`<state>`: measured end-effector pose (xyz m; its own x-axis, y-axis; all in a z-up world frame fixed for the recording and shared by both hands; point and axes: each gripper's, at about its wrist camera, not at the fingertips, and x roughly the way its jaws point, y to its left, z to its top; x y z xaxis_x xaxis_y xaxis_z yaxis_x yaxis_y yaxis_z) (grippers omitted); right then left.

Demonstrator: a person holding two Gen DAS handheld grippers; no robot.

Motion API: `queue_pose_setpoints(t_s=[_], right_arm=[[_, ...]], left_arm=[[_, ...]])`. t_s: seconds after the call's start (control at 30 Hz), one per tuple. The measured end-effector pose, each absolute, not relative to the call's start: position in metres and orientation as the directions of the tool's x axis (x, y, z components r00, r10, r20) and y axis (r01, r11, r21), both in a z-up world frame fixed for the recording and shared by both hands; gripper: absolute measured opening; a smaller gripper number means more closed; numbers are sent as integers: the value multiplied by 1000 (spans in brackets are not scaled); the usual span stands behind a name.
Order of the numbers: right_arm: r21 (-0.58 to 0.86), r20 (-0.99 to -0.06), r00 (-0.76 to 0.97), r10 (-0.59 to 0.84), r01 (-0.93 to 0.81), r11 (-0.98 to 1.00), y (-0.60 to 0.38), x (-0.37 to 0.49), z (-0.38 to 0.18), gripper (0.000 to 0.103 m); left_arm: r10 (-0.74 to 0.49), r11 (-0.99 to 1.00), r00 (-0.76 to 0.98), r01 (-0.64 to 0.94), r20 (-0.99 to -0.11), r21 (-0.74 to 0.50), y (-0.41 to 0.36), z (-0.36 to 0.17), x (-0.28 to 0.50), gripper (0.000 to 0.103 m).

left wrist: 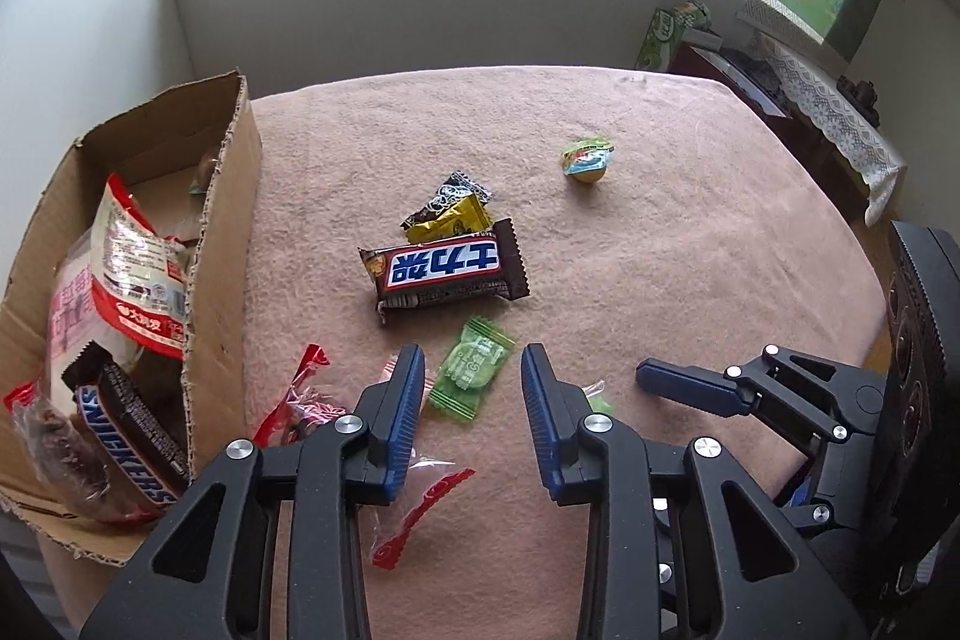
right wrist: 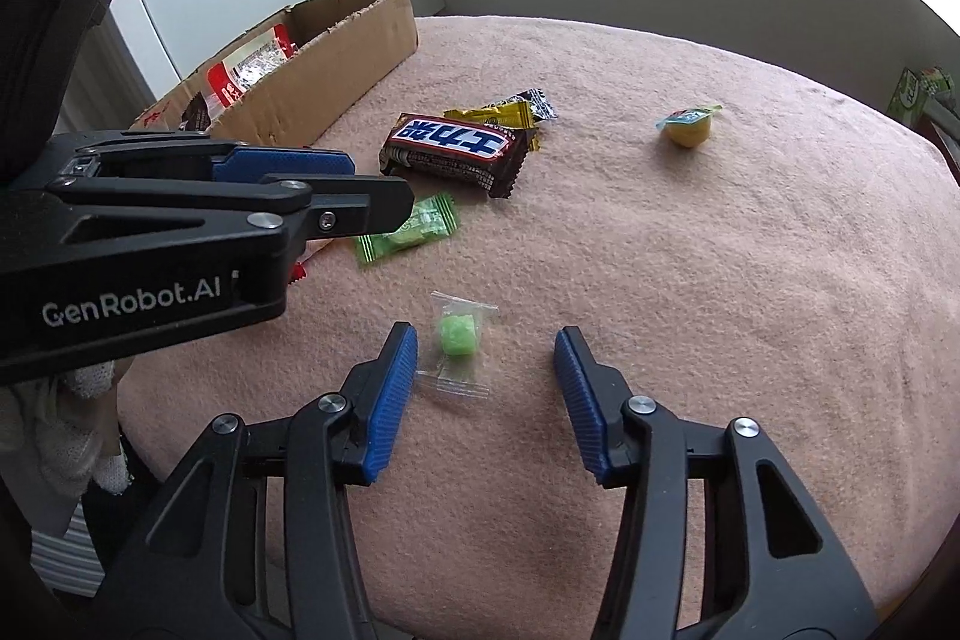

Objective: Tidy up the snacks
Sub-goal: 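Move the left gripper to the green-wrapped candy while the right gripper approaches the clear-wrapped green candy, then close the left gripper on the green-wrapped candy while the right gripper grasps the clear-wrapped candy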

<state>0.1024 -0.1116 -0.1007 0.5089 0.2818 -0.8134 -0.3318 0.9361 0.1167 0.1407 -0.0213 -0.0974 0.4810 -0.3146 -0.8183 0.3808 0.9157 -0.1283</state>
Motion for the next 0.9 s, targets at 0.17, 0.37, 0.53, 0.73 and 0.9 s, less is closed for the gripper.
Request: queue_pose_setpoints(t_s=[0.17,0.37,0.53,0.73,0.9], right_arm=[[101,-816,512,269,-332,938,-117,103,-101,49],[94,-819,513,258,-322,942,-131,106,-101,49],[70,-822,508,257,-358,931,-131,102,-100,49],[76,-824,503,262,-360,930,-131,103,-101,49],[67,-828,498,258,-368,927,-130,107,-101,49]], left_arm=[[-313,917,447,372,-838,-144,-24,-109,153,32],[-324,913,413,371,-851,-168,-21,-118,162,32],[-314,902,406,410,-858,-136,-23,-117,155,32],[-271,897,411,437,-870,-73,-33,-120,152,32],[-269,901,405,426,-874,-80,-35,-120,162,32]])
